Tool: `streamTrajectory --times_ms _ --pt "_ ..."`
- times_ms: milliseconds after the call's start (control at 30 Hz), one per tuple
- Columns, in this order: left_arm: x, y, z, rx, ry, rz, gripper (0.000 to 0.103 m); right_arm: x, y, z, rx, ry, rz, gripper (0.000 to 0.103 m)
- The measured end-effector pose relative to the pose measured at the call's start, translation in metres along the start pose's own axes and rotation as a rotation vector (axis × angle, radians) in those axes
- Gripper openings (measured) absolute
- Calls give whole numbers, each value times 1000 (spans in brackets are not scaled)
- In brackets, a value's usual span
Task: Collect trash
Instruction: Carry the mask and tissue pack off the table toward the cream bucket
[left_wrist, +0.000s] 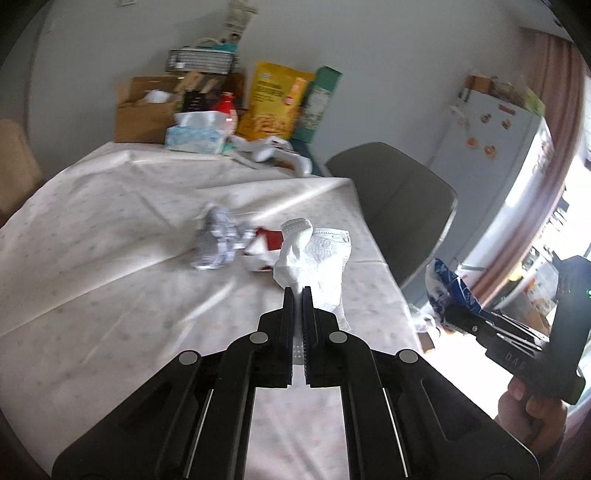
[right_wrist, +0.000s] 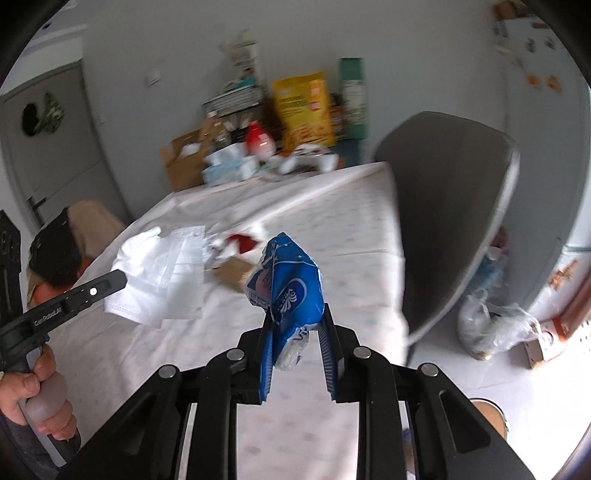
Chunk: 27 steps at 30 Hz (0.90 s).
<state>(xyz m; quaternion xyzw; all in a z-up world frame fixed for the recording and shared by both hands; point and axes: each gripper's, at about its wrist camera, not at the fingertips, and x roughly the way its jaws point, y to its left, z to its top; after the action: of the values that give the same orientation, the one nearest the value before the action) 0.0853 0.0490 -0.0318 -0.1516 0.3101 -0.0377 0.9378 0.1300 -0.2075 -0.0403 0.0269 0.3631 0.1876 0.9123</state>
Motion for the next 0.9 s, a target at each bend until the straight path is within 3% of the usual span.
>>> streamTrajectory --times_ms 500,900 --pt "45 -106 -3 139 59 -141 5 -54 -119 -25 149 -36 -203 23" --pt "80 -179 -21 237 135 -195 5 -60 -194 -65 266 5 -278 23"
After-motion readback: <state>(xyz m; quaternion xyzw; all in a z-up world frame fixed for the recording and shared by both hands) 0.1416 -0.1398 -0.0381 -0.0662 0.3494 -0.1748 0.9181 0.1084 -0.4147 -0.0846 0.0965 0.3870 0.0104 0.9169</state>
